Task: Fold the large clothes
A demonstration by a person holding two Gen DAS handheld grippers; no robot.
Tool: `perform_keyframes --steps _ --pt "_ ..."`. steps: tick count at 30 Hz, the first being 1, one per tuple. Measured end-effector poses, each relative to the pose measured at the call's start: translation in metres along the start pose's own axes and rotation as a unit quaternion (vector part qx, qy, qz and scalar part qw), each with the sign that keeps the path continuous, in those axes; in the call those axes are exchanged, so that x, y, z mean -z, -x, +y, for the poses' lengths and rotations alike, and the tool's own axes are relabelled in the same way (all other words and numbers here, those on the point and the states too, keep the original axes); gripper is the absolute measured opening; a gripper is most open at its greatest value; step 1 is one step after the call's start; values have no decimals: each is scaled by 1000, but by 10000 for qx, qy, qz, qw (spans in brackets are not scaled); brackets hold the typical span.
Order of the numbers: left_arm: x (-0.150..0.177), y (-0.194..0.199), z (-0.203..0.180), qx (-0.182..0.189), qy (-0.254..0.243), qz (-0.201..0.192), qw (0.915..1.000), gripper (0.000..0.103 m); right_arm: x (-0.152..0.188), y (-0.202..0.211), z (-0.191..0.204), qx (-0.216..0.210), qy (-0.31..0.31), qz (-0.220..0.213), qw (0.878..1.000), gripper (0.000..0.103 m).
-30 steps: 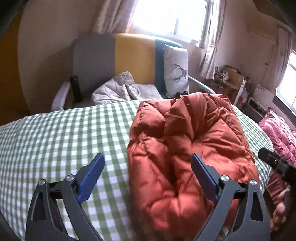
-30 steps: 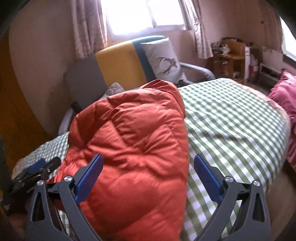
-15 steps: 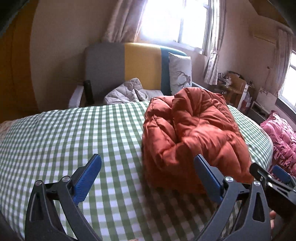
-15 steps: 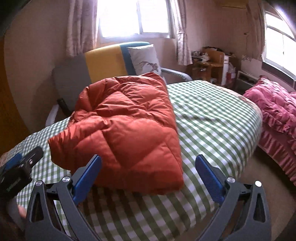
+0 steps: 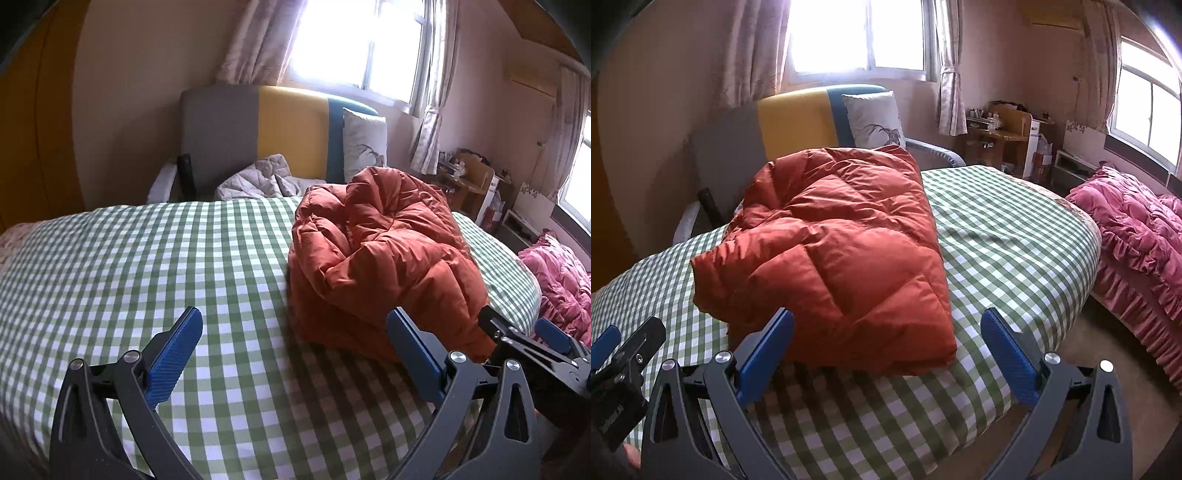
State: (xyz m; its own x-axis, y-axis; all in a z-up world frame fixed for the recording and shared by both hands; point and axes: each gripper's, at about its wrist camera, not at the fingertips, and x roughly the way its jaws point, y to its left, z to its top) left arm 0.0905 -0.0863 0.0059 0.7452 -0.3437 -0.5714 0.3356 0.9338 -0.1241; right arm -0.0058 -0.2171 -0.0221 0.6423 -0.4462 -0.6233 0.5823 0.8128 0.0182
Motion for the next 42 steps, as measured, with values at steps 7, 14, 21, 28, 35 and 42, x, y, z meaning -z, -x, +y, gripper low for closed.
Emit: perform_keyframes --steps 7,14,21,28,35,42 --pt "0 9 -7 -193 -112 -215 9995 99 0 -1 -3 -65 -89 50 9999 101" --pt "2 7 -5 -290 -57 -129 9995 99 0 1 -3 -81 -89 18 9999 101" --pt "2 7 -6 -300 -73 -166 9994 99 1 -1 -4 -116 -76 65 9999 101" --pt "2 8 -5 -267 -65 -141 9995 99 2 -2 -4 -120 -70 77 9999 101" --pt "4 7 -5 -207 -173 -150 9995 99 4 -4 -2 -138 -20 121 9998 101" --pt "7 0 3 -353 53 2 9994 99 4 -1 -2 -134 -34 59 9999 101"
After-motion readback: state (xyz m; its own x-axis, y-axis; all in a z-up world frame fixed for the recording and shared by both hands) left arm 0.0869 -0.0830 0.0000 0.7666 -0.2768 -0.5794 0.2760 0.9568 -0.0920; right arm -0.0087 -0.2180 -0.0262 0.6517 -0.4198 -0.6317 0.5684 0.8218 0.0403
